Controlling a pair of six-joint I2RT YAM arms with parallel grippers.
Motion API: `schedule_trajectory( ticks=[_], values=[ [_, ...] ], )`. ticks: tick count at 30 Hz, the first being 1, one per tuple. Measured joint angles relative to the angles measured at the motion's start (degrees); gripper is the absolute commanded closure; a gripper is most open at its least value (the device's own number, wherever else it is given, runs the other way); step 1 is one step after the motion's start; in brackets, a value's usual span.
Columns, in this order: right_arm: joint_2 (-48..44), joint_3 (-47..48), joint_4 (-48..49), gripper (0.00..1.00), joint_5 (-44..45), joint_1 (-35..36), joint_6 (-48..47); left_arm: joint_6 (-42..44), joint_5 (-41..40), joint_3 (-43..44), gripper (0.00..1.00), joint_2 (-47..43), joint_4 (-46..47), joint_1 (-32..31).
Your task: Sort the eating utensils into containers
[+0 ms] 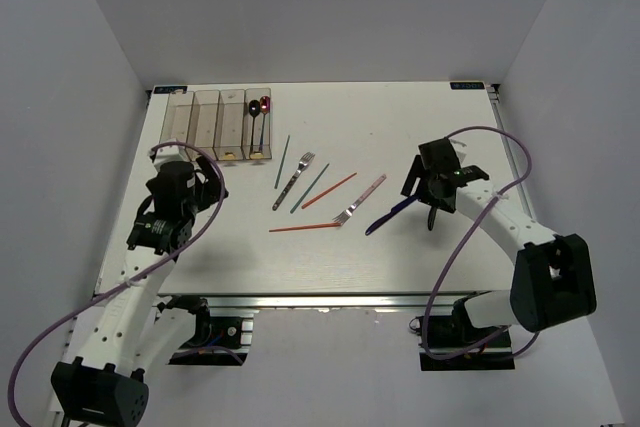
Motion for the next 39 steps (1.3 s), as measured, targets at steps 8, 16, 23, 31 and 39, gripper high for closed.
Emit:
schedule_trajectory(
  ticks=[8, 16, 23, 31, 39],
  values=[
    [8.63, 1.90, -1.16, 0.23, -3.23, -10.14, -7.15, 0.81, 0.87, 0.02, 0.02, 1.03, 1.77, 0.00],
    [16.50, 2.71, -0.68, 0.35, -7.69, -10.95, -10.40, 1.60, 3.19, 0.02, 0.02, 2.80, 1.99, 0.00],
    [19.39, 3.56, 0.61, 0.60, -8.92, -14.32, -12.09, 2.05, 4.70, 0.02, 0.02, 2.99, 2.58, -0.02],
    [21.00, 4.98, 0.85, 0.96, -10.12, -15.13, -14.95, 2.14, 5.55, 0.02, 0.02, 3.19, 2.67, -0.07],
    [19.63, 3.93, 2.71, 1.00, -12.48, -15.61, -16.13, 1.75, 11.37, 0.02, 0.02, 3.21, 3.13, -0.04]
  ],
)
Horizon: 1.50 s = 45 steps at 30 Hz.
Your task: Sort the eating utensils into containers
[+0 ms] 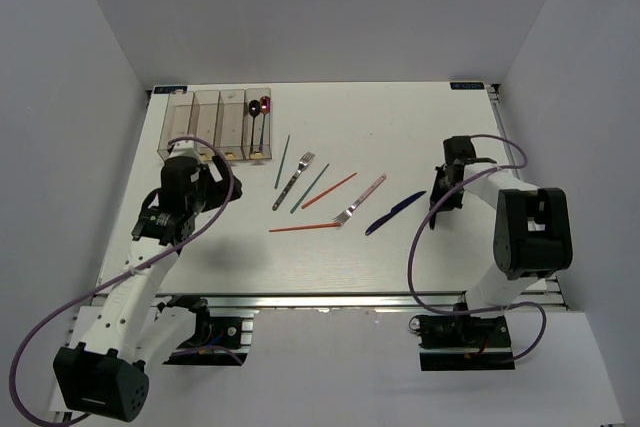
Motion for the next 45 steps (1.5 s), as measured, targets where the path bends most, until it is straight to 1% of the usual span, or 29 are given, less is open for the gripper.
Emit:
schedule_trajectory(
  ticks=[2, 5, 9, 12, 15, 18, 20, 23, 24, 26, 27, 28, 35, 40, 41, 43, 44, 45],
  values=[
    [-2.62, -2.78, 1.11, 1.00, -1.53, 0.20, -0.20, -1.53, 4.83, -0.02, 0.02, 0.09, 1.16, 0.00],
    [-7.69, -6.21, 0.09, 1.00, -4.37, 0.92, -0.24, -5.84, 13.84, -1.33, 0.02, 0.15, 6.49, -0.02],
    [-13.73, -6.84, -0.37, 1.00, -7.37, 2.64, -0.22, -14.14, 24.15, -6.14, 0.02, 0.26, 17.94, -0.20],
    [-16.92, -6.86, -0.04, 1.00, -8.28, 5.03, -0.09, -20.22, 28.11, -9.42, 0.02, 1.77, 26.56, -1.09],
    [-18.82, -6.88, 0.61, 1.00, -8.35, 10.21, 0.63, -25.83, 29.00, -11.10, 0.02, 5.60, 34.95, -3.78],
    [-19.80, -6.88, 1.66, 1.00, -9.11, 17.38, 2.32, -30.77, 28.72, -12.41, 0.02, 11.04, 44.81, -8.07],
    [-20.17, -6.82, 2.19, 1.00, -10.40, 21.00, 3.74, -32.28, 28.24, -12.02, 0.02, 14.95, 48.35, -10.88],
    [-20.13, -5.25, 1.99, 1.00, -11.61, 24.74, 5.68, -33.40, 27.78, -10.34, 0.02, 20.28, 50.93, -13.53],
    [-20.02, -4.48, 1.77, 1.00, -11.74, 25.38, 6.16, -33.79, 27.56, -10.27, 0.05, 21.33, 51.98, -13.97],
    [-19.87, -1.81, 1.88, 1.00, -12.00, 27.96, 7.02, -34.25, 27.10, -10.27, 0.07, 22.64, 53.11, -14.60],
    [-19.87, -0.79, 2.19, 1.00, -12.39, 29.07, 7.50, -34.27, 26.86, -10.27, 0.13, 23.06, 53.46, -14.88],
    [-19.87, 0.15, 2.64, 1.00, -12.98, 30.21, 7.89, -34.42, 26.69, -10.27, 0.15, 23.43, 53.88, -15.15],
    [-18.05, 3.19, 4.63, 1.00, -17.51, 34.64, 10.01, -34.25, 27.56, -10.27, 0.17, 25.57, 59.21, -16.00],
    [-15.69, 3.82, 5.55, 1.00, -19.80, 36.37, 10.93, -33.77, 29.03, -9.77, 0.28, 27.58, 61.61, -16.00],
    [-15.30, 4.28, 5.55, 1.00, -20.09, 36.83, 11.02, -33.73, 29.18, -9.75, 0.33, 27.96, 62.03, -16.00],
    [-14.84, 5.35, 5.55, 1.00, -20.57, 37.81, 11.06, -33.62, 29.62, -9.75, 0.37, 28.59, 62.55, -16.00],
    [-14.69, 5.99, 5.55, 1.00, -20.81, 38.32, 11.06, -33.59, 29.92, -9.75, 0.45, 29.07, 62.75, -16.00],
    [-14.56, 6.62, 5.55, 1.00, -20.98, 38.75, 11.06, -33.48, 30.03, -9.73, 0.48, 29.46, 62.84, -16.00]
  ],
)
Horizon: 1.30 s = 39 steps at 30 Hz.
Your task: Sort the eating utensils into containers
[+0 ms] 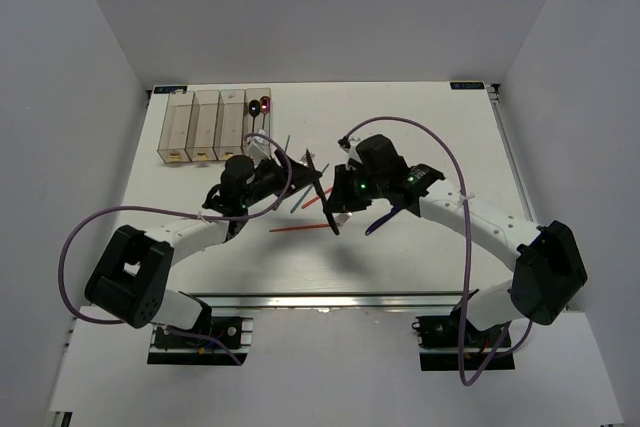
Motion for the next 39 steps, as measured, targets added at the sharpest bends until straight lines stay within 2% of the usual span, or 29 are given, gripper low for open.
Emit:
schedule_trajectory(
  ticks=[2, 3, 5, 6, 7, 11, 12, 15, 18, 22, 26, 33, 35, 39],
  values=[
    [0.37, 1.31, 0.02, 1.00, -0.04, 1.07, -0.04, 0.17, 0.15, 0.02, 0.56, 0.79, 0.07, 0.00],
    [0.50, 1.86, 0.04, 1.00, -0.04, 1.51, -0.07, 0.15, 0.22, 0.02, 0.75, 1.14, 0.07, 0.00],
    [0.92, 2.36, 0.04, 1.00, 0.11, 2.16, -0.11, -0.15, 0.37, 0.22, 0.94, 1.53, -0.04, 0.00],
    [1.25, 2.36, -0.17, 1.00, 0.39, 2.43, -0.07, -0.13, 0.85, 0.61, 1.00, 1.60, -0.11, 0.00],
    [1.60, 2.36, -0.13, 1.00, 0.35, 2.56, -0.07, 1.36, 0.35, 0.98, 1.00, 1.60, -0.74, -0.04],
    [2.08, 2.38, 0.00, 0.22, 1.88, 2.69, 0.76, 4.79, -1.60, 4.02, 1.00, 1.70, -8.09, -0.11],
    [1.99, 2.38, -0.02, 0.19, 2.89, 2.67, 0.83, 6.56, -2.71, 5.77, 1.00, 1.73, -11.72, 0.00],
    [1.16, 2.25, -0.87, 0.18, 6.29, 1.84, 0.55, 14.14, -7.56, 13.84, 1.00, 2.62, -24.92, 1.14],
    [-2.03, 0.42, -1.68, 0.17, 8.83, -1.44, 0.39, 20.94, -12.52, 24.28, 1.00, 6.60, -35.28, 4.92],
    [-7.69, -2.58, -2.62, 0.17, 10.47, -6.71, -0.98, 28.81, -16.81, 40.59, 1.00, 16.22, -46.16, 11.37],
    [-10.51, -4.37, -3.21, 0.17, 10.95, -7.45, -3.30, 38.36, -23.02, 58.62, 1.00, 26.64, -54.14, 14.99],
    [-14.21, -10.91, -3.04, 0.17, 9.03, -7.74, -5.38, 52.09, -29.05, 88.15, 1.00, 43.50, -59.89, 16.76],
    [-14.67, -12.15, -3.06, 0.17, 8.41, -7.76, -5.70, 54.82, -29.83, 91.56, 1.00, 45.77, -59.87, 17.44],
    [-14.62, -12.50, -2.91, 0.17, 7.48, -7.78, -6.47, 59.58, -32.02, 89.18, 1.00, 46.27, -57.24, 18.49]
  ],
)
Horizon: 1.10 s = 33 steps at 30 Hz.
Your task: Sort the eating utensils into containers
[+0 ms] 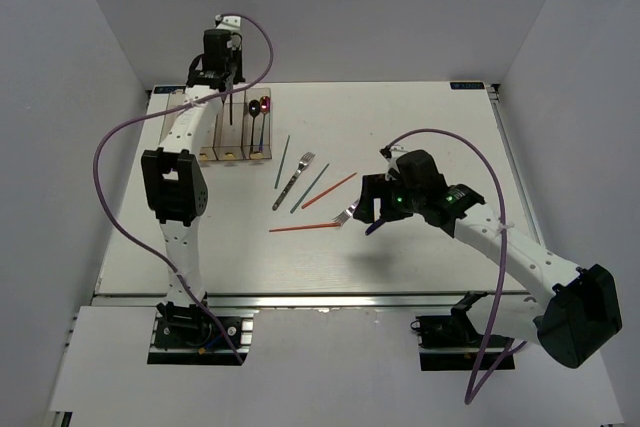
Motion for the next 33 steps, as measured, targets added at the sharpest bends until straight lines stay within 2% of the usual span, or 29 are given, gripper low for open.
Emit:
schedule_trajectory(
  ticks=[9, 10, 11, 14, 15, 16, 21, 22, 24, 25, 26, 33],
  values=[
    [0.59, 0.02, 0.55, 0.17, -0.76, -0.02, -0.13, 2.32, 0.20, -10.36, 0.97, 0.42, 6.84, 2.36],
    [0.83, 0.02, 0.68, 0.17, -0.79, -0.02, -0.13, 2.25, 0.33, -11.17, 0.94, 0.42, 7.69, 2.60],
    [1.16, 0.02, 0.83, 0.17, -0.79, -0.02, -0.11, 2.14, 0.46, -11.69, 0.80, 0.46, 8.17, 2.78],
    [2.05, 0.15, 0.98, 0.17, -0.76, -0.02, -0.11, 1.66, 0.72, -11.96, 0.61, 1.20, 9.79, 3.23],
    [2.43, 0.26, 1.01, 0.17, -0.74, -0.02, -0.11, 1.42, 0.79, -12.02, 0.51, 1.36, 10.25, 3.37],
    [2.82, 0.52, 0.96, 0.17, -0.74, -0.02, -0.13, 1.18, 0.90, -12.35, 0.46, 1.40, 10.69, 3.45],
    [4.52, 2.36, 0.83, 0.16, 0.31, -0.02, -0.31, 0.50, 1.33, -15.54, 0.33, 1.07, 12.81, 3.69],
    [4.74, 2.71, 0.79, 0.11, 0.85, -0.04, -0.26, 0.44, 1.33, -16.06, 0.31, 0.96, 12.66, 3.72],
    [5.25, 3.28, 0.83, 0.11, 2.10, -0.48, 0.11, -0.52, 1.09, -16.59, 0.27, 0.76, 12.00, 3.72],
    [5.66, 3.58, 0.83, 0.11, 2.84, -0.92, 0.39, -1.38, 0.76, -16.59, 0.20, 0.52, 11.52, 3.72],
    [6.25, 3.87, 0.79, 0.11, 3.87, -1.46, 1.09, -2.08, 0.50, -16.63, 0.02, -0.07, 11.04, 3.72],
    [16.52, 8.07, -2.58, 0.11, 15.93, -3.48, 10.32, -9.64, -2.91, -17.40, 0.02, -14.51, 4.63, 3.72]
  ],
)
